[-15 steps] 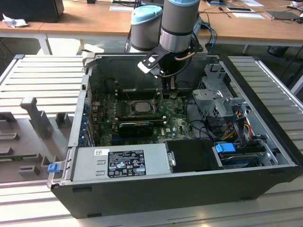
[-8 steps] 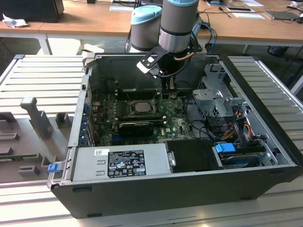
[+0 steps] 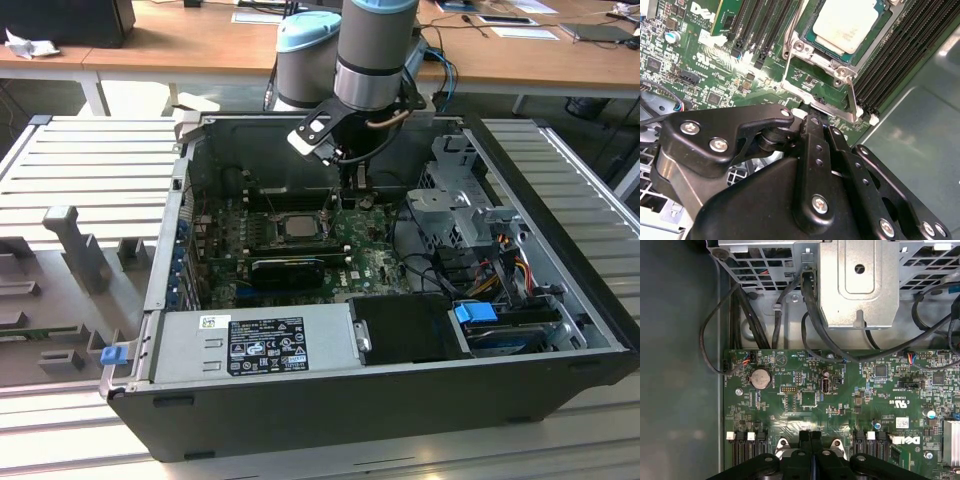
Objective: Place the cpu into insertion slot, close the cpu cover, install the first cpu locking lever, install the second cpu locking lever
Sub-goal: 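Close the cpu cover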
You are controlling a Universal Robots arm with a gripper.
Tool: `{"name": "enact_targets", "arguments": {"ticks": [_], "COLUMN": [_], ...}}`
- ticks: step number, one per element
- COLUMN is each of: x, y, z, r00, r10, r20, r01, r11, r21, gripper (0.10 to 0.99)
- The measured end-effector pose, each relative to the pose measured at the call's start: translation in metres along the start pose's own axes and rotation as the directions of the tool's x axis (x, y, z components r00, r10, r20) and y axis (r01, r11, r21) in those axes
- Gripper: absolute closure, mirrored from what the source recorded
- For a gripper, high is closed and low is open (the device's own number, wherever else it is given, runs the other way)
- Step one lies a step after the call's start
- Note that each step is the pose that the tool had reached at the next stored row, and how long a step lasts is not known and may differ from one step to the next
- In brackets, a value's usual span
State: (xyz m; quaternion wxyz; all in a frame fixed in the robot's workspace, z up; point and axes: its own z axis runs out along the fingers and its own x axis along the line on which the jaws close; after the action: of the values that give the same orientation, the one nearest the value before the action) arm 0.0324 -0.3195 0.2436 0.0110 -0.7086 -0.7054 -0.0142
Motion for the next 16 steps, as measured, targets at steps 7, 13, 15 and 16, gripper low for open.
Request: {"name": "enact_targets", "arguments": {"ticks": [7, 13, 15, 16], "x": [0.0, 0.0, 0.0, 0.0], "y": [-0.0011, -0.0056, -0.0066, -0.007], "z": [0.0001, 0.0001, 0.0001, 0.0002], "r00": [1.0, 1.0, 1.0, 1.0], "r10": [0.0, 0.0, 0.0, 0.0], "r20": [0.0, 0.0, 0.0, -0.0001], "r01": [0.0, 0.0, 0.0, 0.0], "r11": [1.0, 1.0, 1.0, 1.0], "r21": [0.0, 0.0, 0.0, 0.0], "gripper": [0.98, 0.98, 0.98, 0.98]}}
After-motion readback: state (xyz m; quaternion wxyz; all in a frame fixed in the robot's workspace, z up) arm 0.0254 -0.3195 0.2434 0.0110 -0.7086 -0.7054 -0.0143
